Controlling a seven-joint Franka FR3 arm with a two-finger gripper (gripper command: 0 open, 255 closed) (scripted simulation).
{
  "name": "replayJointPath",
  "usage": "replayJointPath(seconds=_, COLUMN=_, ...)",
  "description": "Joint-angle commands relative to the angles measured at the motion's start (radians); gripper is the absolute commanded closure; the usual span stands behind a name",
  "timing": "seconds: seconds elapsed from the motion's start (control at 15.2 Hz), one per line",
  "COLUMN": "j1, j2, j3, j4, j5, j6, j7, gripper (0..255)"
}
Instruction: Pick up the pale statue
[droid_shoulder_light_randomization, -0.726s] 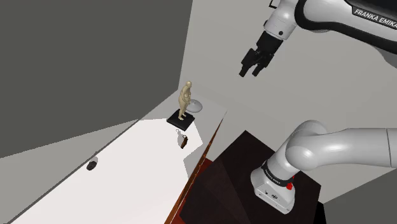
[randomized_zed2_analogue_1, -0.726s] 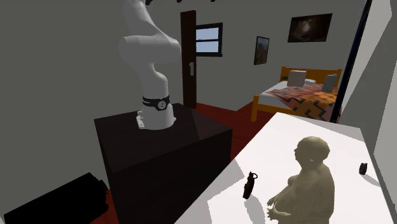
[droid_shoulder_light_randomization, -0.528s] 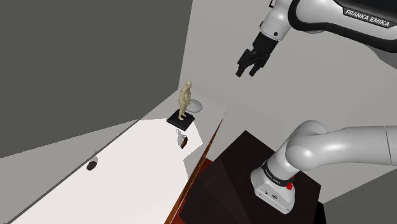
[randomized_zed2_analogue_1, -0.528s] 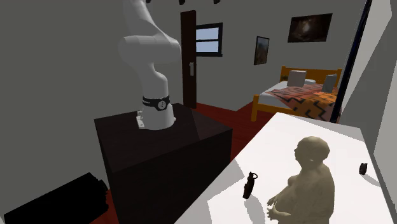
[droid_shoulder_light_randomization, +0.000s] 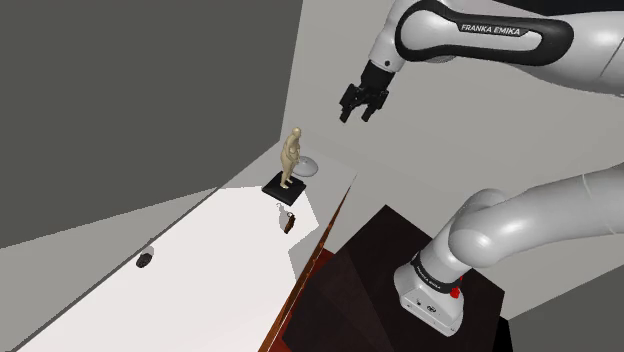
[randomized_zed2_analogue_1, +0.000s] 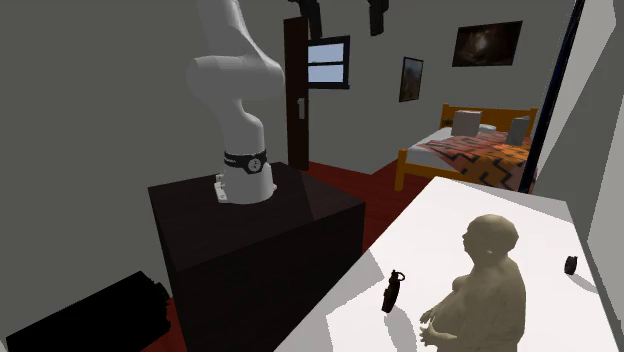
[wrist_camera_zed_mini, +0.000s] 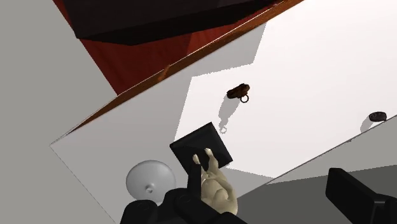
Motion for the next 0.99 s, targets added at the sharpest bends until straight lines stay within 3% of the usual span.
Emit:
replayJointPath(seconds=0.0, j1=-0.001, j2=0.082, j3=-0.001, j4=0.03, j5=0.0, j6=0.052, j7=0.0, gripper=0)
replayJointPath(seconds=0.46, j1=-0.004, j2=0.349, j3=-0.004, j4=0.162, j5=0.002, j6=0.179, j7=0.006, gripper=0)
replayJointPath(seconds=0.92, j1=-0.01, j2=0.622, j3=-0.009, j4=0.356, j5=0.006, j6=0.249, j7=0.013, gripper=0)
